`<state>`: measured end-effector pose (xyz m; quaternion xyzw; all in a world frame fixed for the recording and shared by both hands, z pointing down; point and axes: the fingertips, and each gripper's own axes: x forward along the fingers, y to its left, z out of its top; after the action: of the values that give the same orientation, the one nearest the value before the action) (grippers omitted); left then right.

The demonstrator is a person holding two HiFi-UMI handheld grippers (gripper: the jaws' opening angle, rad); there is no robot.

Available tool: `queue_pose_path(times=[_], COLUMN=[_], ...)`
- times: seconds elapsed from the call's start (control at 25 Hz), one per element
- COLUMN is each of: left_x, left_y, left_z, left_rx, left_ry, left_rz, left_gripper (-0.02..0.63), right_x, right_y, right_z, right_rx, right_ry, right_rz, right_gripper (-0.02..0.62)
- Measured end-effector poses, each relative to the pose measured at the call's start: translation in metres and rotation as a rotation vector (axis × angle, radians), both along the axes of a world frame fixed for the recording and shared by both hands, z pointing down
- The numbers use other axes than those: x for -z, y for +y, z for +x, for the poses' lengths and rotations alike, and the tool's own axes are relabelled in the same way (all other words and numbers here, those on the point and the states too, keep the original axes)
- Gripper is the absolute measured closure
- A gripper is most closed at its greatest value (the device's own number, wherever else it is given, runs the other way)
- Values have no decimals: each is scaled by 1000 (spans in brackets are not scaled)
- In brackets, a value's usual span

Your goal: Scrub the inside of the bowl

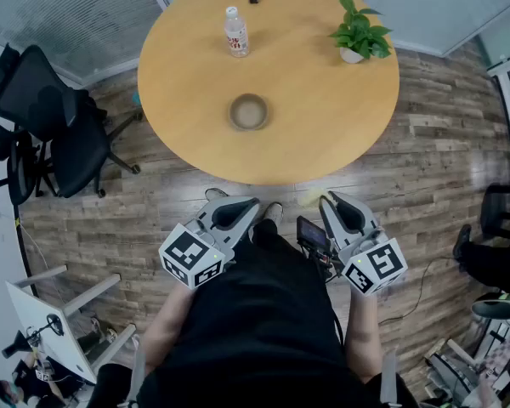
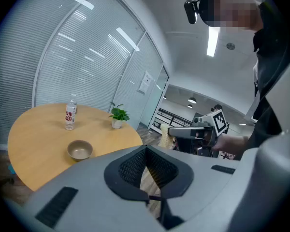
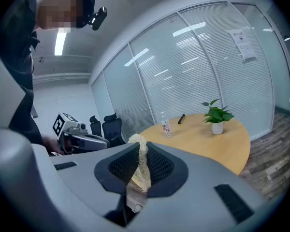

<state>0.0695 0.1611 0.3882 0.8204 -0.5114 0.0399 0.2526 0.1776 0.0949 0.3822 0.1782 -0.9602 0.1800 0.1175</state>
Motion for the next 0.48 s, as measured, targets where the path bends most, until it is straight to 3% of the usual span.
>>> queue_pose_path(times=[0.48], left_x=[-11], left_y=[7], left_z=[-4], left_rx=[17], left_ry=[12], left_rz=[-27], left_gripper=[594], right_x=[-6], right_y=[9], right_z=[-13], right_rx=[44], right_ry=[-16], right_rz=[-27], right_gripper=[545])
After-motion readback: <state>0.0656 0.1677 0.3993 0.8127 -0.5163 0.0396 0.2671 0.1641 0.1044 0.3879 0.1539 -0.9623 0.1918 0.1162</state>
